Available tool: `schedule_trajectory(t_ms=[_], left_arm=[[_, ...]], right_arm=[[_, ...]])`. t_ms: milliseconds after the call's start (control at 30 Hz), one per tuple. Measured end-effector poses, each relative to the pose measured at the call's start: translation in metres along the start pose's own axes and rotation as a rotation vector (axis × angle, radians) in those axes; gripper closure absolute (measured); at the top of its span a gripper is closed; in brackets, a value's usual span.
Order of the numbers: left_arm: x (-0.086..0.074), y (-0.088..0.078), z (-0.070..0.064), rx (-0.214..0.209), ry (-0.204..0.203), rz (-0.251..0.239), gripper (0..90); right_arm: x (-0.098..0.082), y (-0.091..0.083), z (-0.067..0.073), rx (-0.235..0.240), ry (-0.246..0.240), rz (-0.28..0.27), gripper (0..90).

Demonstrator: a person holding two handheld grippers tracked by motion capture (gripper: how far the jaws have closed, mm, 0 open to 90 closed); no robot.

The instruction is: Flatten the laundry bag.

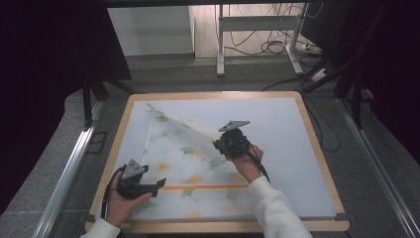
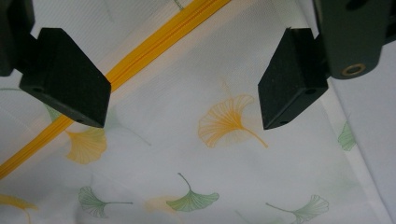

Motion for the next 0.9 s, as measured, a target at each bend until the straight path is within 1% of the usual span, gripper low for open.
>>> schedule_trajectory(t_ms=[67, 133, 167, 200, 267, 400, 467, 500, 533, 567, 600, 667, 700, 733, 900], left_arm=[[0.000, 0.000, 0.000, 0.002, 0.002, 0.003, 17.2], [0.000, 0.000, 0.000, 0.002, 0.002, 0.003, 17.2], [0.000, 0.000, 0.000, 0.002, 0.001, 0.002, 17.2], [0.000, 0.000, 0.000, 0.002, 0.001, 0.002, 17.2], [0.000, 0.000, 0.000, 0.001, 0.001, 0.002, 17.2], [0.000, 0.000, 0.000, 0.000, 0.000, 0.002, 17.2], [0.000, 0.000, 0.000, 0.000, 0.000, 0.003, 17.2], [0.000, 0.000, 0.000, 0.000, 0.000, 0.002, 17.2], [0.000, 0.000, 0.000, 0.001, 0.000, 0.002, 17.2], [0.000, 0.000, 0.000, 0.001, 0.000, 0.002, 17.2], [0.000, 0.000, 0.000, 0.001, -0.001, 0.001, 17.2], [0.000, 0.000, 0.000, 0.001, 0.000, 0.001, 17.2], [0.000, 0.000, 0.000, 0.001, -0.001, 0.002, 17.2], [0.000, 0.000, 0.000, 0.001, 0.000, 0.001, 17.2], [-0.001, 0.000, 0.000, 0.001, -0.001, 0.003, 17.2]], right_arm=[[0.001, -0.001, -0.005, -0.010, 0.009, -0.003, 85.0], [0.001, -0.001, -0.008, -0.015, 0.010, -0.003, 85.0], [0.003, -0.002, -0.011, -0.023, 0.022, -0.007, 85.1], [0.004, -0.003, -0.013, -0.026, 0.019, -0.009, 85.0], [0.004, -0.003, -0.014, -0.031, 0.025, -0.012, 85.1], [0.006, -0.003, -0.023, -0.051, 0.037, -0.020, 85.0], [0.006, -0.003, -0.025, -0.056, 0.044, -0.019, 85.1], [0.007, -0.002, -0.027, -0.061, 0.043, -0.020, 85.1], [0.008, -0.002, -0.033, -0.072, 0.053, -0.025, 85.1], [0.008, -0.002, -0.033, -0.072, 0.053, -0.025, 85.1], [0.009, -0.002, -0.038, -0.083, 0.060, -0.031, 85.2], [0.009, -0.002, -0.039, -0.086, 0.063, -0.034, 85.2], [0.009, -0.002, -0.044, -0.096, 0.071, -0.040, 85.3], [0.009, -0.002, -0.044, -0.096, 0.071, -0.040, 85.3], [0.008, -0.002, -0.056, -0.109, 0.093, -0.052, 85.3]])
Point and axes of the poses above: each handheld gripper's, and its own axes: y roughly forward along the jaws, x roughly out of its top, z roughly to its left, the point moved 8 cm from there along y, roughly forward along the jaws, and after that the axes turned 15 degrees about -z, right-handed, at the moved point
